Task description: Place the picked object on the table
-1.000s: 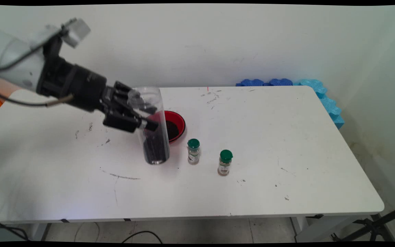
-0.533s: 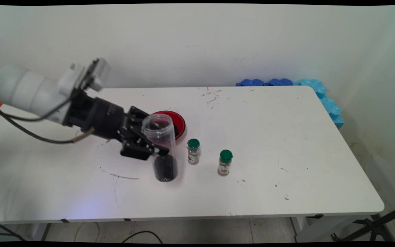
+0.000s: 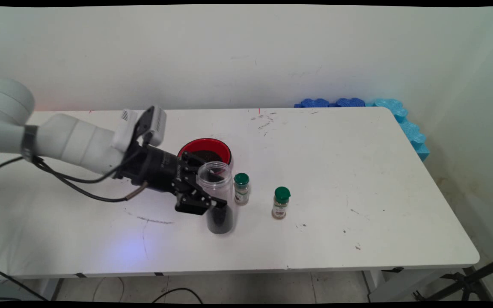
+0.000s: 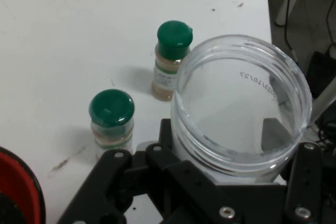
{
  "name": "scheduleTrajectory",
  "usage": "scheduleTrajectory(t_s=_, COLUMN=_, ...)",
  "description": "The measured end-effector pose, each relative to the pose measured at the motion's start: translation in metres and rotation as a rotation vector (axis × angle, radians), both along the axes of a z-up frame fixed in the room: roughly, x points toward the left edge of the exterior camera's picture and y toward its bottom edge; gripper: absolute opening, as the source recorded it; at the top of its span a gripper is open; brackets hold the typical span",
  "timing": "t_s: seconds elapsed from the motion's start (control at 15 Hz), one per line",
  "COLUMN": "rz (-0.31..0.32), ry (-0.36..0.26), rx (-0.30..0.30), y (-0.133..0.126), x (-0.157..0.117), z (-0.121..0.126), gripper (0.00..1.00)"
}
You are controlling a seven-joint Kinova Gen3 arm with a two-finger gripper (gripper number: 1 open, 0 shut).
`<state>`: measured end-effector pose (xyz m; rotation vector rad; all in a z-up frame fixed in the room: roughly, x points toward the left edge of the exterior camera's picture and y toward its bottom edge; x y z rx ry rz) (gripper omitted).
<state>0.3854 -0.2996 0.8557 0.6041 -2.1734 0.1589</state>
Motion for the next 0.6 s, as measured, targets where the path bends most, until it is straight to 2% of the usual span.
scheduleTrajectory(t_s=0.6, rz=0.012, ry=-0.012, rx=-0.007, y=-0.007, x=-0.010, z=-0.032, gripper=0.00)
